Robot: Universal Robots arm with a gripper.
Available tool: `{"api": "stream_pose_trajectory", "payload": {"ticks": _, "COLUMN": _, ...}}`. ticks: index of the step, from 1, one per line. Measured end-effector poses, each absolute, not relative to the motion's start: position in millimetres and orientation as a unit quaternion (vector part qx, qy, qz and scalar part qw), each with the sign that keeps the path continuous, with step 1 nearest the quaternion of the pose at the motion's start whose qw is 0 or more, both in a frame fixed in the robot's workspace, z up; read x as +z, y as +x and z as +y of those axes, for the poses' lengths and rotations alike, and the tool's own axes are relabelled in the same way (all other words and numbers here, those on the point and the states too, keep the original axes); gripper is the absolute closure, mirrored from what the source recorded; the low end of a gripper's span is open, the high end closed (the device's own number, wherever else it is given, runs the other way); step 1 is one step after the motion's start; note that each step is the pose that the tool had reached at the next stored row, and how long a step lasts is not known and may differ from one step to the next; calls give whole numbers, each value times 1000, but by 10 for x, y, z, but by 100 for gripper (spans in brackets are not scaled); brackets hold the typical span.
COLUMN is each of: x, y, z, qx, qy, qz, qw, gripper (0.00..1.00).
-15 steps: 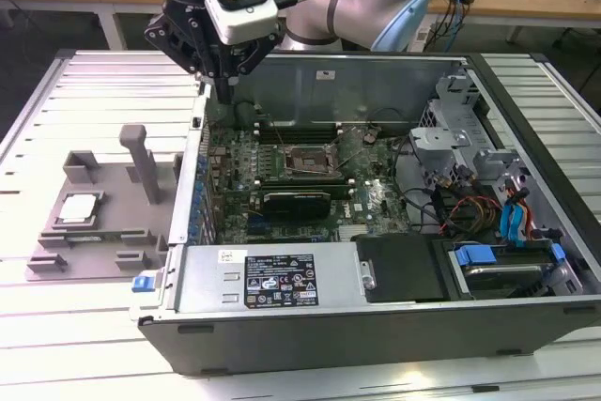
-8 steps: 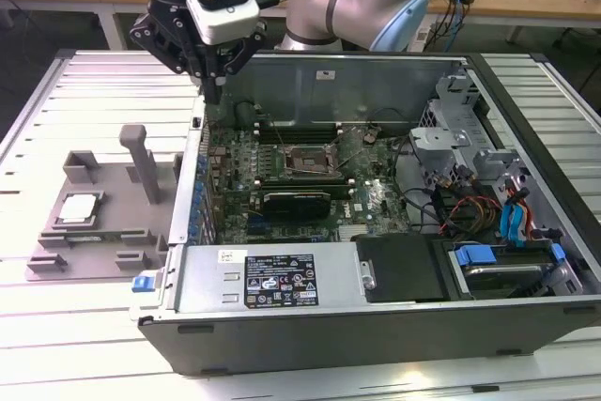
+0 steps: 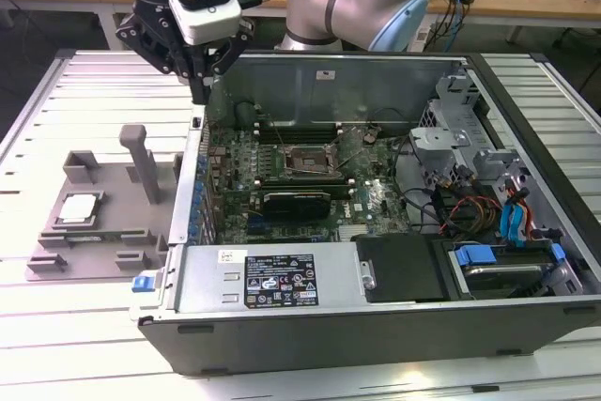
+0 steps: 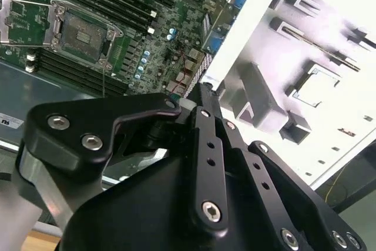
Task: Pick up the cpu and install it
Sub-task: 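Reach for the cpu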
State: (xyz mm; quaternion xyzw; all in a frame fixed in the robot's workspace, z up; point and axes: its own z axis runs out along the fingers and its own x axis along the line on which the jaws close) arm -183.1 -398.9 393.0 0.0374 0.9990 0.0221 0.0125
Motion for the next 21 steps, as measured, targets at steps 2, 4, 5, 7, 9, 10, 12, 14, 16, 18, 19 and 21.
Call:
{"api": "stream_pose_trajectory", "payload": {"ticks": 2, "x": 3930, "y": -1884, "z": -3989, "qx": 22, "qy": 37, "qz": 999, "qw": 12, "gripper": 89}}
{"api": "stream_pose_trajectory", "payload": {"ticks": 4, "x": 3930, "y": -1922, "z": -3988, "qx": 22, "qy": 37, "qz": 999, "qw": 12, "gripper": 89}}
{"api": "stream_pose_trajectory", "payload": {"ticks": 5, "x": 3929, "y": -1938, "z": -3988, "qx": 22, "qy": 37, "qz": 999, "qw": 12, "gripper": 89}}
{"api": "stream_pose_trajectory", "payload": {"ticks": 7, "x": 3929, "y": -1954, "z": -3988, "qx": 22, "qy": 37, "qz": 999, "qw": 13, "gripper": 89}}
{"api": "stream_pose_trajectory", "payload": {"ticks": 9, "x": 3929, "y": -1991, "z": -3988, "qx": 22, "qy": 37, "qz": 999, "qw": 12, "gripper": 89}}
{"api": "stream_pose_trajectory", "payload": {"ticks": 10, "x": 3929, "y": -2013, "z": -3988, "qx": 22, "qy": 37, "qz": 999, "qw": 13, "gripper": 89}}
{"api": "stream_pose_trajectory", "payload": {"ticks": 12, "x": 3929, "y": -2040, "z": -3988, "qx": 22, "qy": 37, "qz": 999, "qw": 12, "gripper": 89}}
{"api": "stream_pose_trajectory", "payload": {"ticks": 14, "x": 3928, "y": -2073, "z": -3988, "qx": 22, "qy": 37, "qz": 999, "qw": 13, "gripper": 89}}
{"api": "stream_pose_trajectory", "payload": {"ticks": 16, "x": 3928, "y": -2100, "z": -3988, "qx": 22, "qy": 37, "qz": 999, "qw": 13, "gripper": 89}}
{"api": "stream_pose_trajectory", "payload": {"ticks": 18, "x": 3929, "y": -2125, "z": -3988, "qx": 22, "qy": 37, "qz": 999, "qw": 12, "gripper": 89}}
{"api": "stream_pose_trajectory", "payload": {"ticks": 19, "x": 3929, "y": -2162, "z": -3988, "qx": 22, "qy": 37, "qz": 999, "qw": 12, "gripper": 89}}
{"api": "stream_pose_trajectory", "payload": {"ticks": 21, "x": 3929, "y": -2228, "z": -3989, "qx": 22, "qy": 37, "qz": 999, "qw": 12, "gripper": 89}}
